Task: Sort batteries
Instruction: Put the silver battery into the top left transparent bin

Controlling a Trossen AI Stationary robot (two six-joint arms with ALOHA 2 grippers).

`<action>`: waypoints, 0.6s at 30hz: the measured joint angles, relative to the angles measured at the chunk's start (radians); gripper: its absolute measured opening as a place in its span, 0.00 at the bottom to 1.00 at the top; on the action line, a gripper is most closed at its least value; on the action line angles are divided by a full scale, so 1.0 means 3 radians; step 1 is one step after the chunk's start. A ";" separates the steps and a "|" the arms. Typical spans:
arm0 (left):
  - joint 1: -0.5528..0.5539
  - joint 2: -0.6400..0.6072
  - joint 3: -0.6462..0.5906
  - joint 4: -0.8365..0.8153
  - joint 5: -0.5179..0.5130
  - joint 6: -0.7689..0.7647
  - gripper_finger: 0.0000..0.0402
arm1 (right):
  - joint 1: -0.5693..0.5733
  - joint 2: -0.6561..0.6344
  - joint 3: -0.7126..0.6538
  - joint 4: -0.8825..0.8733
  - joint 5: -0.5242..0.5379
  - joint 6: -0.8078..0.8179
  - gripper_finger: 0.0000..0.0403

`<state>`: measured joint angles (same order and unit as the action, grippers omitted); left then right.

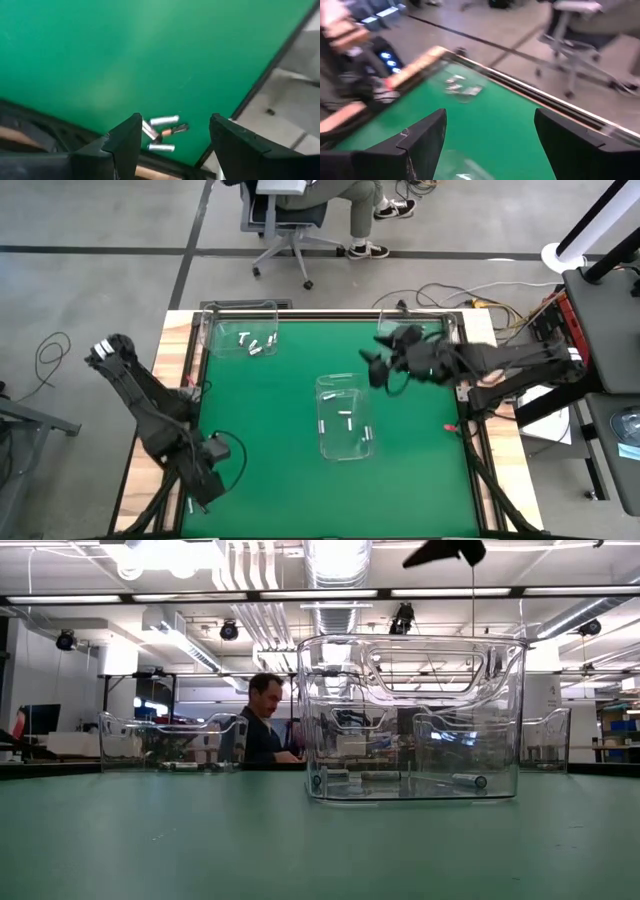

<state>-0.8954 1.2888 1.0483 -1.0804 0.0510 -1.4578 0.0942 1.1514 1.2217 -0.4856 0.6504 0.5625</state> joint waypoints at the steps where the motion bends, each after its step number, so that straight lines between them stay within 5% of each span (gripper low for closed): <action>1: -0.0041 0.0066 -0.0010 0.0003 0.0034 -0.0056 0.52 | 0.0121 0.0048 0.0000 0.0068 0.0073 0.0001 0.72; 7: -0.0187 0.0475 -0.0165 0.0149 0.0543 -0.0151 0.47 | 0.0561 0.0373 0.0036 0.0377 0.0225 0.0012 0.74; 18: -0.0198 0.1079 -0.0305 0.0786 0.1021 -0.0458 0.47 | 0.0653 0.0896 0.0636 0.0410 0.0191 -0.0384 0.73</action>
<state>-0.9549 1.6124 0.9568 -0.8444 0.3574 -1.5951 0.2901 1.4202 1.4124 -0.3627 0.7077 0.4474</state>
